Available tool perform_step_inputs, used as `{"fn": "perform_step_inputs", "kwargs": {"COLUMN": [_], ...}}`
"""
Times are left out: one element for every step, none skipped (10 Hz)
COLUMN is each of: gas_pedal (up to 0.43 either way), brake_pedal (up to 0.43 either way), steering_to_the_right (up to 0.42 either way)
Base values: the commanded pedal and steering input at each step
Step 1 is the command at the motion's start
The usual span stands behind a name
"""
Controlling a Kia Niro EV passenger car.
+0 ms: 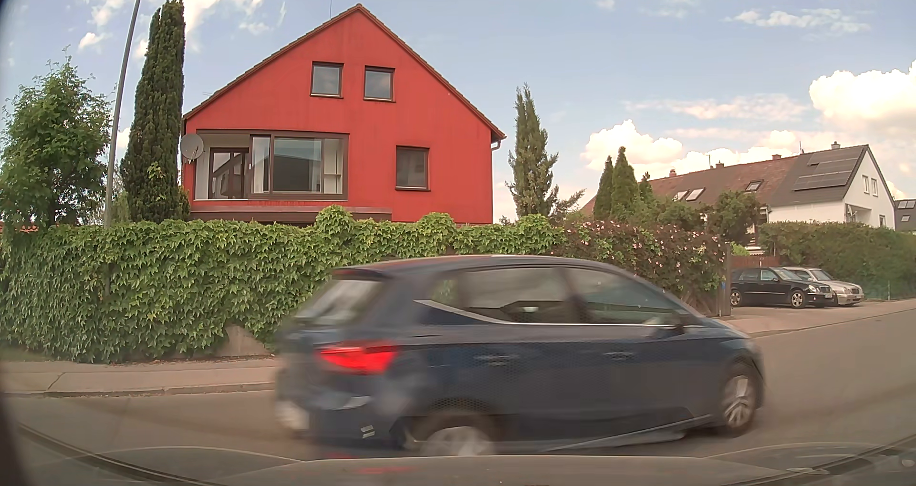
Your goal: Follow the waypoints while adhering to traffic rules and regulations
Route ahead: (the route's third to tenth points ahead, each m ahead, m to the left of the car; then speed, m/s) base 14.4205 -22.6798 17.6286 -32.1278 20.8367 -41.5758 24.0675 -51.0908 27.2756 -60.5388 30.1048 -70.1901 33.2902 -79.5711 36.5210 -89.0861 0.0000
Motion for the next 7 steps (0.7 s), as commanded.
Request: {"fn": "perform_step_inputs", "kwargs": {"gas_pedal": [0.0, 0.0, 0.0, 0.0, 0.0, 0.0, 0.0], "brake_pedal": [0.604, 0.604, 0.604, 0.604, 0.61, 0.634, 0.646], "steering_to_the_right": [0.562, 0.548, 0.539, 0.536, 0.537, 0.538, 0.54]}}
